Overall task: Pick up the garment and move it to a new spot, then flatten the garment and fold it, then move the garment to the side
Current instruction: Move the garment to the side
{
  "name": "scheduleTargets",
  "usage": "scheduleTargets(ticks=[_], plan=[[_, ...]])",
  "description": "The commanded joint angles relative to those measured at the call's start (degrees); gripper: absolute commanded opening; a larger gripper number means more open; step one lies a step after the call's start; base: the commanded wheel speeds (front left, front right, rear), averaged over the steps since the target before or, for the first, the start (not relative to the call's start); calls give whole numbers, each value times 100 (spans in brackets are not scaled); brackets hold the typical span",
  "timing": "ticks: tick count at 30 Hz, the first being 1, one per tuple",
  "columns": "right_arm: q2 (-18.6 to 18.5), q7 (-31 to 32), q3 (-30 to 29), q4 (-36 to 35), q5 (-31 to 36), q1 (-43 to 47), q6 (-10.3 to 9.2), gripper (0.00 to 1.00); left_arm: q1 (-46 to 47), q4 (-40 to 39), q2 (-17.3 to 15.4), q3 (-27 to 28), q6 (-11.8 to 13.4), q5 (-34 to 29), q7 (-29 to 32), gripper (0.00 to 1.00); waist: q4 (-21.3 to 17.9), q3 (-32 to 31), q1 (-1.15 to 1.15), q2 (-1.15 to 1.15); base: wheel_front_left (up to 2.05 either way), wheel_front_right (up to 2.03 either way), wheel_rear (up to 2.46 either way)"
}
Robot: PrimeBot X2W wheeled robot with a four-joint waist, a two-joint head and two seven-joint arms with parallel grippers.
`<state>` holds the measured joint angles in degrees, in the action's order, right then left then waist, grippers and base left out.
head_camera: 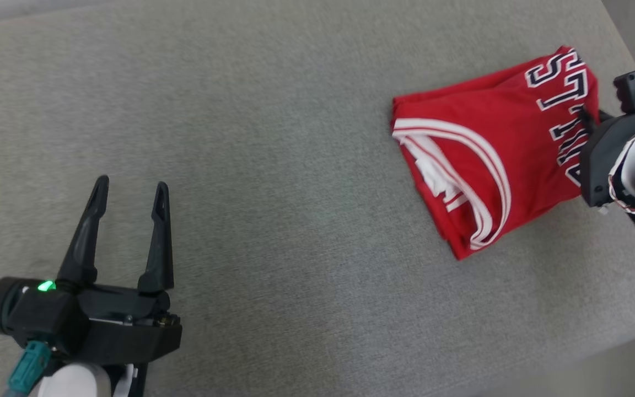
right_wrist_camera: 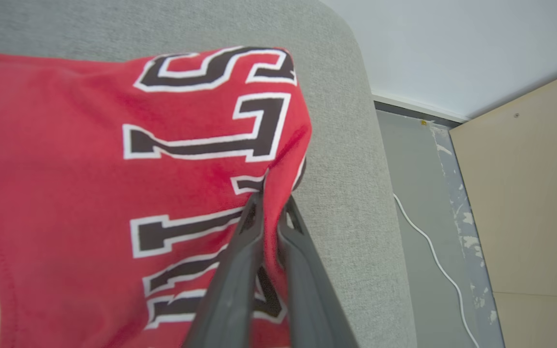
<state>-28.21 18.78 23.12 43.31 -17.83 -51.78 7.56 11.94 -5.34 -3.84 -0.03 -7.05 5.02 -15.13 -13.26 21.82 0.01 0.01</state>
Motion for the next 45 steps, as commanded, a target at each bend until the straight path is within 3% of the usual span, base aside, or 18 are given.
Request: scheduleTargets(ticks=[1,16,30,31,33,45], plan=[[-56,-162,-42,112,65,-143,-16,0,143,-27,-103,-6,-14,-52,1,100,-467,500,-1,-1,0,0,0],[-100,-1172,-116,712,331,-701,-16,0,392,-275,-486,-135,-37,-61,0,100,-854,910,-1,-1,0,0,0],[-221,-1689,84,1126,705,-944,-16,0,414,-300,-521,-223,-36,-30,0,100,-731,877,-1,-1,0,0,0],[-193,-1703,77,1157,707,-941,-16,20,400,-296,-510,-219,-36,-27,0,100,-712,859,-1,-1,0,0,0],[-179,-1758,88,1208,763,-937,-16,100,361,-289,-479,-207,-36,-24,0,100,-672,816,-1,-1,0,0,0],[29,-2364,194,1166,616,-639,-16,100,133,35,-214,48,-35,123,0,100,-226,229,-1,-1,0,0,0]])
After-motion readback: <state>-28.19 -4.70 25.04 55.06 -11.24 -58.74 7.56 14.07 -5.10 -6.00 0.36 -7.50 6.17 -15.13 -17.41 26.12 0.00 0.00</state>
